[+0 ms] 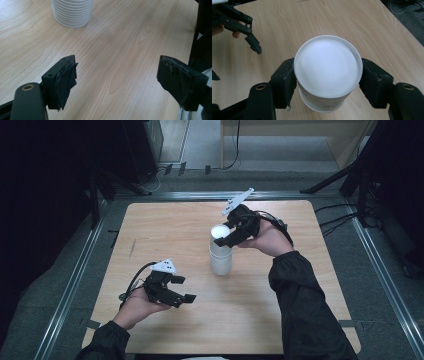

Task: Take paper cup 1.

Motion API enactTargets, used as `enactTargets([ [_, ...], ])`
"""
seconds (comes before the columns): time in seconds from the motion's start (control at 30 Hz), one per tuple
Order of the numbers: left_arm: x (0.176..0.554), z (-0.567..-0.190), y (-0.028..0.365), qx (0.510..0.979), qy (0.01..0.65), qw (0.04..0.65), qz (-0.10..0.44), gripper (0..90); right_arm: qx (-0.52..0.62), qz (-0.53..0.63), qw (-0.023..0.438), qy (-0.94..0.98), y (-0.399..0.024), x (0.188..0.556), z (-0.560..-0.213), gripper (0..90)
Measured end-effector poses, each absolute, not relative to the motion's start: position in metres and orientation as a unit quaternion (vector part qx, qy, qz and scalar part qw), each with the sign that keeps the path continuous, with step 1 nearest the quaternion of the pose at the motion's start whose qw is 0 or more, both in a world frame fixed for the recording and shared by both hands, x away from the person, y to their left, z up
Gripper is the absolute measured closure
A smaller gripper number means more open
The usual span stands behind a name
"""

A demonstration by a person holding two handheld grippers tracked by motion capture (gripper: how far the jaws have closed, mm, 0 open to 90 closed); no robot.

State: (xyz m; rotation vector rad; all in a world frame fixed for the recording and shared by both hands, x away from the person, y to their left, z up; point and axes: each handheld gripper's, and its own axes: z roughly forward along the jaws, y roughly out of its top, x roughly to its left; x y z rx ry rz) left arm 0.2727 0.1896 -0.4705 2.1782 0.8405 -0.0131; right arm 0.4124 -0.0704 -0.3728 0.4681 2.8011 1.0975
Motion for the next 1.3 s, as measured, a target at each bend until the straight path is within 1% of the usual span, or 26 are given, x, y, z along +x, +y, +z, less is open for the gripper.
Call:
enactTargets([
  [0.27, 0.273, -0.47, 0.191, 0.858, 0.329, 0.394, -0.003, 16.2, 0.153, 0.376, 0.062, 0.912, -0.076, 0.406, -0.356, 34.4],
  [0.7, 0.275, -0.469, 0.191, 0.857, 0.327, 0.399, -0.004, 16.2, 0.146, 0.406, 0.09, 0.897, -0.088, 0.385, -0.318, 34.6],
  [0.8, 0.276, -0.469, 0.19, 0.857, 0.325, 0.4, -0.004, 16.2, 0.151, 0.418, 0.095, 0.891, -0.099, 0.376, -0.305, 34.7],
  [0.87, 0.277, -0.468, 0.19, 0.857, 0.322, 0.401, -0.006, 16.1, 0.15, 0.422, 0.092, 0.889, -0.105, 0.372, -0.3, 34.6],
  [0.97, 0.28, -0.467, 0.19, 0.855, 0.323, 0.405, -0.008, 14.7, 0.147, 0.435, 0.069, 0.886, -0.114, 0.365, -0.296, 34.7],
  [1.07, 0.282, -0.466, 0.19, 0.856, 0.321, 0.405, -0.007, 14.5, 0.146, 0.433, 0.069, 0.887, -0.118, 0.361, -0.295, 34.8],
  [1.3, 0.29, -0.461, 0.184, 0.857, 0.3, 0.419, -0.015, 13.4, 0.133, 0.402, 0.061, 0.904, -0.122, 0.336, -0.307, 34.8],
])
